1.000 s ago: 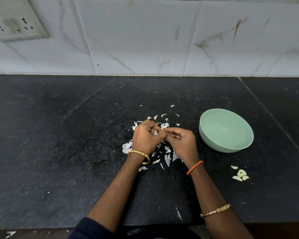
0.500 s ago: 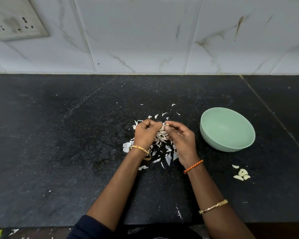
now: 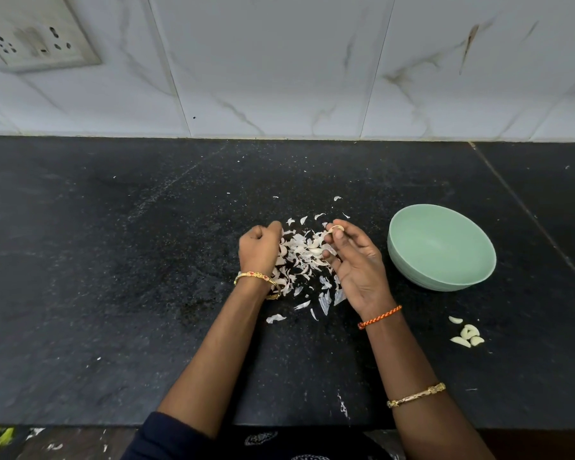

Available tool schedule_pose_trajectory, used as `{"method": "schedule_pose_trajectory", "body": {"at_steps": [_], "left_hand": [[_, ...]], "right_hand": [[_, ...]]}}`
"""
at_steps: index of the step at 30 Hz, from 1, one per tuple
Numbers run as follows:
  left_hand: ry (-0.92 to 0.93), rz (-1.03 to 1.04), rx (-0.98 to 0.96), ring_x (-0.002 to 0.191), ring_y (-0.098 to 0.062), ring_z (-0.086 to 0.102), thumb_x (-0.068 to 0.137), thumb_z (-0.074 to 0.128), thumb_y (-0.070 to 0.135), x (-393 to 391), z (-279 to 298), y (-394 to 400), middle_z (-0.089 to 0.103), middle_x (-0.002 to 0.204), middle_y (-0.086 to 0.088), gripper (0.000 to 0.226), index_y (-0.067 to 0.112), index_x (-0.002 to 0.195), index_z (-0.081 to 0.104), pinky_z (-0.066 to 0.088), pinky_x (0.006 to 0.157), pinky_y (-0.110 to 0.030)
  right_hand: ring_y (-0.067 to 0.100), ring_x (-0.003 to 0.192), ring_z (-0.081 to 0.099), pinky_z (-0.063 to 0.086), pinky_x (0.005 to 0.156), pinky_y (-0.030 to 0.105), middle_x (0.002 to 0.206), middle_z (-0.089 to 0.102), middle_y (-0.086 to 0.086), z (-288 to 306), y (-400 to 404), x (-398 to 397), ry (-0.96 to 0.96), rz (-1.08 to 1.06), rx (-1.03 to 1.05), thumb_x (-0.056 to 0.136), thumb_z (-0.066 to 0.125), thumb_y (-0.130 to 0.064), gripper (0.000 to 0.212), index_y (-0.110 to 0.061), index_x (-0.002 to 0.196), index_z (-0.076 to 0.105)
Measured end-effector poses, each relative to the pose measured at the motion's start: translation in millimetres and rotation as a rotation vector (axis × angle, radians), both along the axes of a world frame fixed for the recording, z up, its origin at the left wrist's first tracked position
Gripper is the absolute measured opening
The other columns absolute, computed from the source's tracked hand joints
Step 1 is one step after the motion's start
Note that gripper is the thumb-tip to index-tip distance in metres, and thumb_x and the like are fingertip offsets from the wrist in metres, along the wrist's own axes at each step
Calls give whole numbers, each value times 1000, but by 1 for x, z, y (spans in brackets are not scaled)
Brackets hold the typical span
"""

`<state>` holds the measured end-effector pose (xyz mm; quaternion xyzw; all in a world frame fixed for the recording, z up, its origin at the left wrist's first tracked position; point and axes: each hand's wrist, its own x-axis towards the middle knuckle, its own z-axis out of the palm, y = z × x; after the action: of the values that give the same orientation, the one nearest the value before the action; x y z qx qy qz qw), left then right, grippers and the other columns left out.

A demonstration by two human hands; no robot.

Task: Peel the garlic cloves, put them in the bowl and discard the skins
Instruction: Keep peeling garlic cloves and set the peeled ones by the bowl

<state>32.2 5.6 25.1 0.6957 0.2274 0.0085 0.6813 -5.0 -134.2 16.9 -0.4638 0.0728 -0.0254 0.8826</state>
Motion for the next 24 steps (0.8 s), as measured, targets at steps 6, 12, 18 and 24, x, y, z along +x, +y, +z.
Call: {"method": "schedule_pose_trajectory", "body": {"at_steps": [6,12,18,24], "left_hand": [[-126,50,137,47,-7,31,84,62,17,2,1,10,37,50,6,39,18,53,38,35,50,-21],[-267,-211,250,60,-1,50,85,70,20,-2,3,0,60,67,6,7,19,77,70,43,59,-18],[-429,-433,319,60,-2,51,85,70,23,-4,6,-8,71,83,4,6,21,89,75,42,57,-19],[-451,-491,296,53,-8,48,87,68,22,-4,4,-5,69,78,12,8,27,89,74,45,54,-34]], "right_hand": [[10,85,66,57,79,27,88,71,-3,2,-7,2,-6,64,43,86,57,-9,18,-12,102,63],[15,87,68,57,75,27,89,71,1,5,-7,2,9,91,7,94,48,1,18,-7,102,62],[12,80,66,55,67,23,90,73,7,7,-10,2,-3,111,-122,91,55,1,18,-4,105,65],[14,80,67,55,68,23,92,71,11,5,-12,4,14,98,-205,85,63,4,15,-5,97,65]]}}
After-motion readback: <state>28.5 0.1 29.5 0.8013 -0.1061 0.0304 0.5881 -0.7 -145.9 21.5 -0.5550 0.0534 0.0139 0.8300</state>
